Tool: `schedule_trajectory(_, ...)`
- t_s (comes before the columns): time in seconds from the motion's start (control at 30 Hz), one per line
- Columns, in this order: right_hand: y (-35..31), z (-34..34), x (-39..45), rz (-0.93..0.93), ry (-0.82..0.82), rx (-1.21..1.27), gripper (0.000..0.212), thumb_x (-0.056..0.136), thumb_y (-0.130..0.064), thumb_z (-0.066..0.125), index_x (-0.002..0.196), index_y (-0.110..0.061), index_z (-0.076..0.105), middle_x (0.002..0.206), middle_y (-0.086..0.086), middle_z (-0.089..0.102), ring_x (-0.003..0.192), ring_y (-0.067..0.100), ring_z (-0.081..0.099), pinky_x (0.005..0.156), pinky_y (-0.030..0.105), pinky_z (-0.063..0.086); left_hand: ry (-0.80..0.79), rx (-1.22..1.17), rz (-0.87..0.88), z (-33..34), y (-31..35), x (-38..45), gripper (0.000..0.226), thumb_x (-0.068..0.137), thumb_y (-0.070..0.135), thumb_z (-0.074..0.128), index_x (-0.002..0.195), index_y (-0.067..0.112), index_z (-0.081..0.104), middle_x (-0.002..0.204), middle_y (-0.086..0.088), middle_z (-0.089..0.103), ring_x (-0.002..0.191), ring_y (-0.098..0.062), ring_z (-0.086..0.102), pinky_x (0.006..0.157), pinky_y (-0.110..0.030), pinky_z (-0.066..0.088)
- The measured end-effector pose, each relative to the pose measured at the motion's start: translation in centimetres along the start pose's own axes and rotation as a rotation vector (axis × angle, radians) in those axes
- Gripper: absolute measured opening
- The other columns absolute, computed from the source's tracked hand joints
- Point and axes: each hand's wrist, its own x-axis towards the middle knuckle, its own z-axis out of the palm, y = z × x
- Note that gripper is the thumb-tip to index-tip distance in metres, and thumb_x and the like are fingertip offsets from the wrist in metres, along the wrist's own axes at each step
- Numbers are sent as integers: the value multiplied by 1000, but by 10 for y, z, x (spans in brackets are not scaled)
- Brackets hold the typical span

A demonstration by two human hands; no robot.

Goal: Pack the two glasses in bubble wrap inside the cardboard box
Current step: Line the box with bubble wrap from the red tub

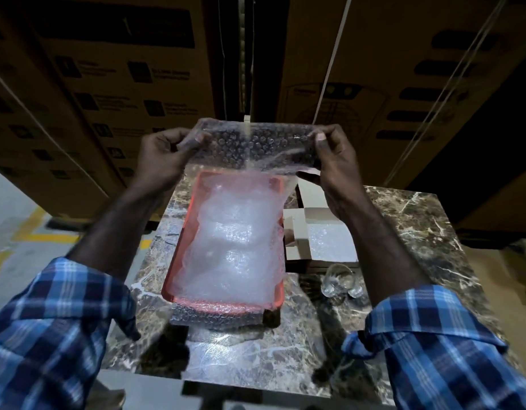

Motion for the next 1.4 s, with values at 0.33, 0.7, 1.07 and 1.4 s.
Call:
schedule_trajectory(0.33, -31, -74, -20, -152, 144, 39, 17, 107, -21, 46, 95, -20, 57, 103, 6, 62, 91, 22, 66, 72, 36, 58, 4, -171, 113, 74, 35, -14, 17, 82, 27, 77, 95, 17, 79, 94, 2, 78, 93, -15, 70, 87, -32, 53)
schedule_trajectory(0.7, -28, -226, -91, -154, 244, -14, 14, 101, -37, 53, 90, -29, 57, 103, 13, 60, 98, 27, 67, 79, 39, 54, -133, -181, 51, 215, 44, -83, 11, 85, 16, 73, 93, 18, 79, 98, 0, 78, 100, -16, 72, 87, -26, 53)
schedule_trajectory(1.07, 44, -364, -200, 69, 276, 38, 28, 104, -8, 47, 85, -17, 67, 83, 5, 70, 85, 19, 69, 81, 31, 54, -161, -48, -175, 330, -4, -209, 14, 80, 14, 73, 92, 8, 79, 94, 0, 78, 91, -9, 73, 78, -19, 55)
schedule_trajectory(1.4, 123, -404, -264, 286, 262, -34, 22, 99, -3, 53, 82, -1, 67, 90, 18, 70, 98, 35, 67, 96, 43, 50, -215, 90, -426, 353, -61, -295, 21, 80, -4, 76, 85, 15, 81, 90, 1, 78, 90, -9, 73, 82, -16, 54)
